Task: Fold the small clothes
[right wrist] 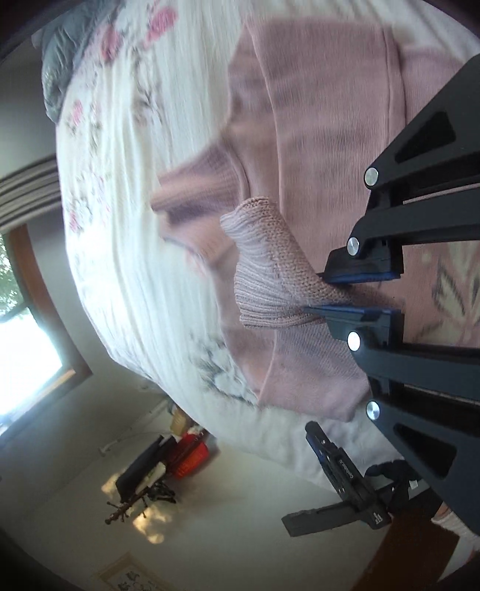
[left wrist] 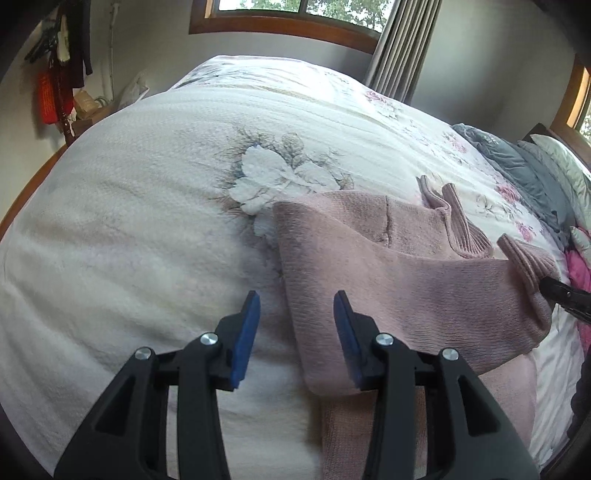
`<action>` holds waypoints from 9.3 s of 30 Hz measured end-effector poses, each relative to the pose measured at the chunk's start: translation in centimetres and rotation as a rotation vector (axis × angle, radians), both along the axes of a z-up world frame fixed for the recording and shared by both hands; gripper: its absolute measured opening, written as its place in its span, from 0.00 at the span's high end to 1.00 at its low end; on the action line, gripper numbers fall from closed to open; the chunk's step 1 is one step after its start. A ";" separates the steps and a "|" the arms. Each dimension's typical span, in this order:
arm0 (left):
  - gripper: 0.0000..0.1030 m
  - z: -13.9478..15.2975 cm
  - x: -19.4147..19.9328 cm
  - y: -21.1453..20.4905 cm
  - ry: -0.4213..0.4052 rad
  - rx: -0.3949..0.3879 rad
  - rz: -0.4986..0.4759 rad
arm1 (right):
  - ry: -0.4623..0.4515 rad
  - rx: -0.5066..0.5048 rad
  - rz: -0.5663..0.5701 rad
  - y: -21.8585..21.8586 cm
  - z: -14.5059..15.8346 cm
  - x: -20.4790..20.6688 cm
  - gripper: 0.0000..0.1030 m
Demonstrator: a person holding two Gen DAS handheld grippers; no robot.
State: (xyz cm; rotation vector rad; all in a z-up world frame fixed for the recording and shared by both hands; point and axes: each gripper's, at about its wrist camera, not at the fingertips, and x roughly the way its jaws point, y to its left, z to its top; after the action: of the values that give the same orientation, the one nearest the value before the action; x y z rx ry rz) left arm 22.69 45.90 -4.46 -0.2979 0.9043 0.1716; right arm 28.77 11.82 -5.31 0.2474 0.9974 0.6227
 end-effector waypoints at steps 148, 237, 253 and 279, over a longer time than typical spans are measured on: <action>0.57 -4.7 28.2 -12.7 0.118 -0.306 -0.296 | 0.137 0.030 -0.070 -3.3 -9.6 23.2 0.87; 0.40 -0.3 -29.4 -4.8 0.113 0.118 -0.109 | 0.124 -0.125 -0.225 -20.9 -7.4 -31.1 0.55; 0.40 -5.2 -31.4 -5.7 0.233 -0.006 -0.178 | 0.263 -0.134 -0.201 -22.3 -13.7 -32.9 0.52; 0.91 -5.1 -31.5 -5.7 0.195 -0.272 -0.218 | 0.276 0.096 -0.137 -22.2 -12.5 -33.6 0.88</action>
State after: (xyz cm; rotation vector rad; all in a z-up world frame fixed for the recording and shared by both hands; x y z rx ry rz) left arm -8.82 40.15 -9.55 -0.4371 1.1483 -0.1275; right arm -4.80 -10.41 -17.80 0.4927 1.2052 0.5205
